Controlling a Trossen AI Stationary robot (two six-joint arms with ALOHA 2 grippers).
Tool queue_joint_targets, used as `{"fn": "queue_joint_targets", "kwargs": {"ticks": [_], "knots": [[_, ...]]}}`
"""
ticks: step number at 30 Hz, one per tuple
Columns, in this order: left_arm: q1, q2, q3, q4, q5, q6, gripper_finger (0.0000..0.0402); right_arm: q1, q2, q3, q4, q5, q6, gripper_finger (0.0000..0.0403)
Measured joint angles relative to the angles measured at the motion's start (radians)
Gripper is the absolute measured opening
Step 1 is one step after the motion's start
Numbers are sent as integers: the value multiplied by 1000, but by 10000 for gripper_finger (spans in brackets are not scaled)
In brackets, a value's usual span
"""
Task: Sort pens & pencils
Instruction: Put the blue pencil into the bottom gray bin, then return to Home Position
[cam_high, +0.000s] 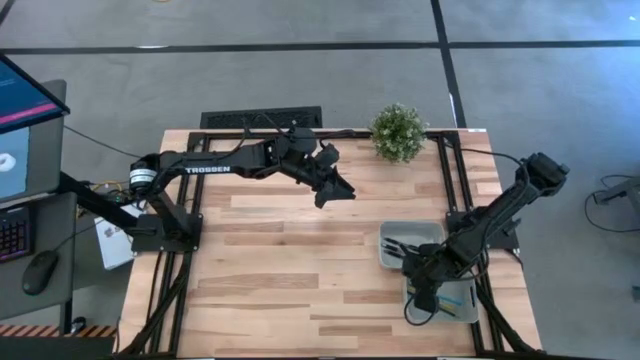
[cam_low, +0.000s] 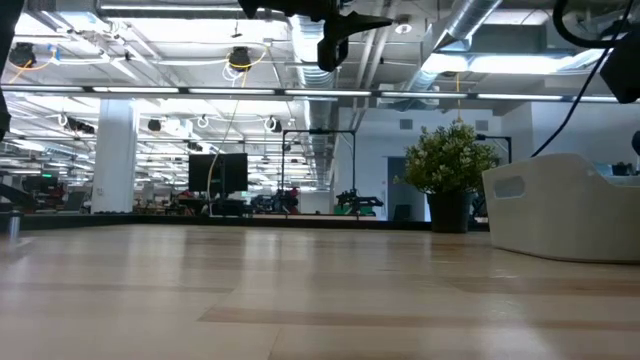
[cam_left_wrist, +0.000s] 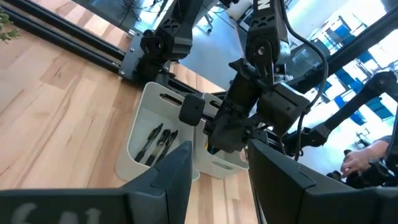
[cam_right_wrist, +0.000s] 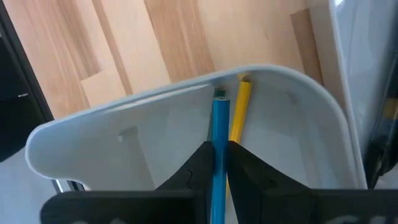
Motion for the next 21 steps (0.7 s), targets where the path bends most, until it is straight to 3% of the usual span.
{"fn": "queue_joint_targets", "kwargs": {"ticks": [7, 15, 21], "knots": [[0, 0, 0, -18, 6, 0, 146, 0, 0, 0, 1, -13, 1, 76], [-1, 0, 0, -24, 7, 7, 146, -1, -28, 7, -17, -24, 25, 146], [-1, -60, 0, -23, -15, 55, 146, -6, -164, 84, -214, 68, 9, 178]]}}
